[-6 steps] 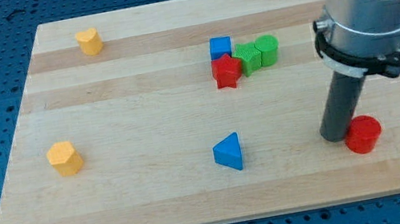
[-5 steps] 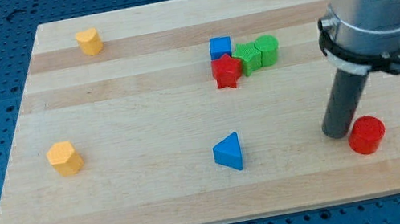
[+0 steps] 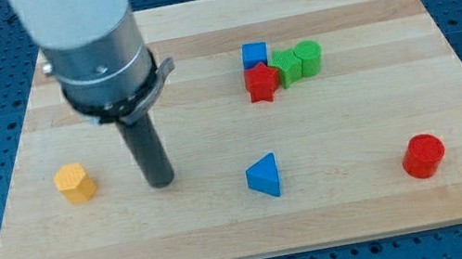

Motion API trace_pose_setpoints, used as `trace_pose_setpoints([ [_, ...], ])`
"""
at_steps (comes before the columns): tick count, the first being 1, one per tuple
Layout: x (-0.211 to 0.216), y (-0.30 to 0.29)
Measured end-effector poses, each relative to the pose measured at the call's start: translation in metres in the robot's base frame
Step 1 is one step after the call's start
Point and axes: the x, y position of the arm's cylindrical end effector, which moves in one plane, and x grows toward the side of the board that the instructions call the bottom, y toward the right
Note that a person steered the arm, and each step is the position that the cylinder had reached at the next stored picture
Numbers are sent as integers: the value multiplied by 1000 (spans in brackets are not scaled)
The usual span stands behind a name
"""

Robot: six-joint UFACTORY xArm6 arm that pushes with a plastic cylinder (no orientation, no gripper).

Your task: Push the blue triangle to the top of red circle

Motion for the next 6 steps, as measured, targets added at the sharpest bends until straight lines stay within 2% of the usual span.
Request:
trace_pose_setpoints([
  [1,25,19],
  [5,26,235],
  [6,26,218],
])
